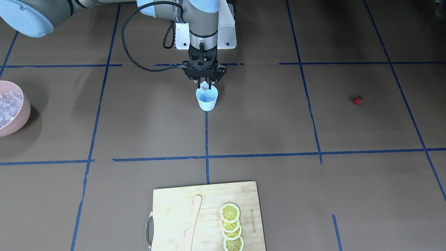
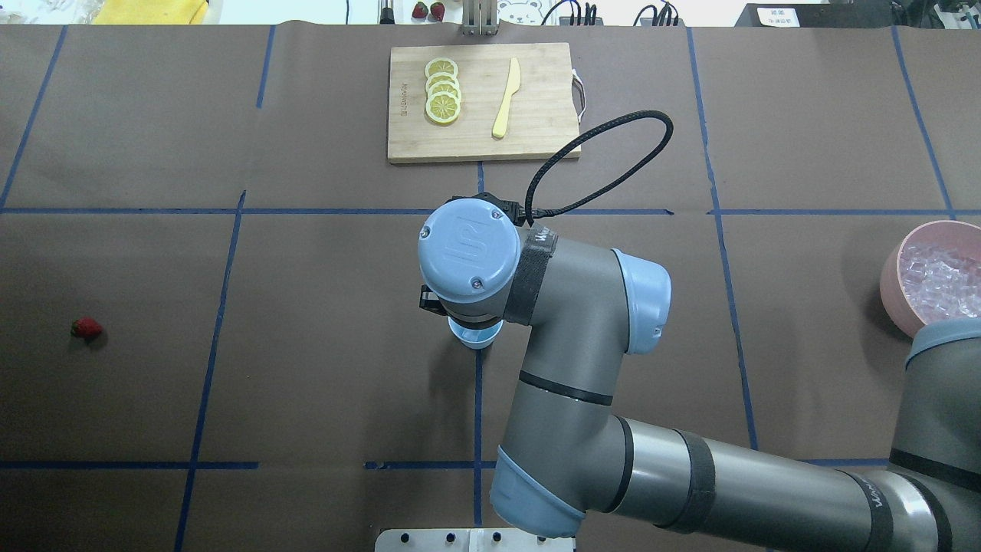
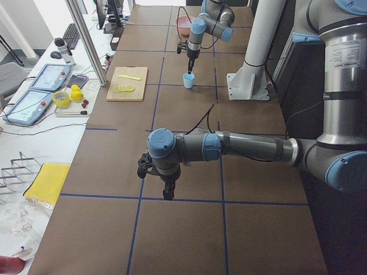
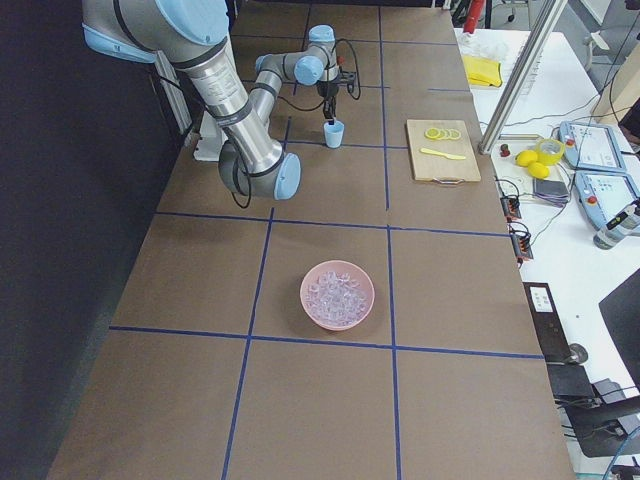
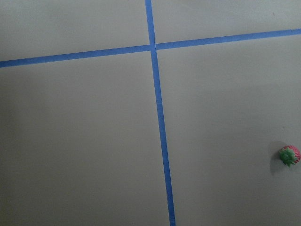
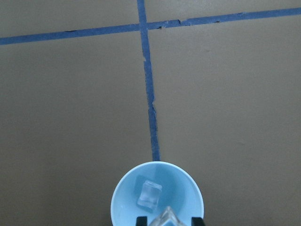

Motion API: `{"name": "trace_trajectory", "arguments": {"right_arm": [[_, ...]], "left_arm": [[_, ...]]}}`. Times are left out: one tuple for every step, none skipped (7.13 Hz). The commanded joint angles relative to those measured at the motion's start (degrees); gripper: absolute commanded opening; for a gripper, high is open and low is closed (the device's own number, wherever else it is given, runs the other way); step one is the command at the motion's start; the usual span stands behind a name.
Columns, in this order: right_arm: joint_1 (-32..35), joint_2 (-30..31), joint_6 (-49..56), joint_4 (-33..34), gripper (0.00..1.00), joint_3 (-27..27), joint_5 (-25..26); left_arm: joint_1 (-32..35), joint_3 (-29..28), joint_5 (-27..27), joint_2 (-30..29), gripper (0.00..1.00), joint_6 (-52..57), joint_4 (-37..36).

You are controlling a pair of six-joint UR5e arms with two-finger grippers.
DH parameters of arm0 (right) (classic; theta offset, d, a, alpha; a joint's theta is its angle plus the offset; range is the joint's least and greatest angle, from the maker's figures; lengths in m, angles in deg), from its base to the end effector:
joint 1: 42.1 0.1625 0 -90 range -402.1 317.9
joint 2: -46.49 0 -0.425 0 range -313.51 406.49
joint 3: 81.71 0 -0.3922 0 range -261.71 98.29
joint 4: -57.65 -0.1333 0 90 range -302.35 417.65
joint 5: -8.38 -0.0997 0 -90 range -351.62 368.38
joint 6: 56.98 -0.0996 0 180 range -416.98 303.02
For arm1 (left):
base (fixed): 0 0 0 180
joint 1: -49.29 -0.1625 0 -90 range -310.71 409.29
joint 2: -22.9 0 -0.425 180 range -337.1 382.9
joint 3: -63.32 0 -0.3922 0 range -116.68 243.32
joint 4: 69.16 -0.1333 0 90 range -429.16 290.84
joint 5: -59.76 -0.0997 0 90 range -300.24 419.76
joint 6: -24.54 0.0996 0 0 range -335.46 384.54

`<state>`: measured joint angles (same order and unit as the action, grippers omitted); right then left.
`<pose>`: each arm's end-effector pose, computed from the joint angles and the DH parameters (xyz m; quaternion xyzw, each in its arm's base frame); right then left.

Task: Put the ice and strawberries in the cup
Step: 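Open the right gripper to drop the ice cube into the cup, then move the right gripper back to the pink bowl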

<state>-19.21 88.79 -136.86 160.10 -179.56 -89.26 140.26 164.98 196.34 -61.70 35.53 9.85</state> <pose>-0.5765 -0.3737 0.1291 0.0447 -0.3690 0.0789 0.9250 -0.0685 -0.4425 0.6193 0.0035 0.3968 0.0639 0.9157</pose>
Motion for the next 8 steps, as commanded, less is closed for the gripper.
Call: {"name": "trace_trajectory", "arguments": {"right_arm": [[-0.03,-0.03,0.35,-0.14,0.98,0.20,0.34],[-0.03,-0.03,0.35,-0.14,0.98,0.11,0.34],[0.05,-0.03,0.70,-0.14,0.98,-0.06,0.17],[0.58,0.06,2.61,-0.06,0.98,-0.33,-0.18],[2.24,0.41,4.63,0.03,0.98,-0.41,-1.49],[5.56,2.41,8.66,0.03,0.98,-1.98,-5.07],[9.07,8.09,14.87,-0.23,0.98,-6.70,-8.85],[13.20,13.02,21.38,-0.32,0.98,-11.62,-11.84]], "left_arm": [[0.09,0.03,0.00,-0.04,1.00,0.00,0.00],[0.00,-0.06,0.00,-0.04,1.00,0.00,0.00],[0.00,0.03,0.00,-0.04,1.00,0.00,0.09],[0.00,0.03,0.00,-0.04,1.00,0.00,0.09],[0.00,-0.06,0.00,-0.04,1.00,0.00,0.09],[0.00,0.03,0.00,-0.04,1.00,0.00,0.09],[0.00,0.03,0.00,-0.04,1.00,0.00,0.09],[0.00,0.12,0.00,-0.04,1.00,0.00,0.09]]}}
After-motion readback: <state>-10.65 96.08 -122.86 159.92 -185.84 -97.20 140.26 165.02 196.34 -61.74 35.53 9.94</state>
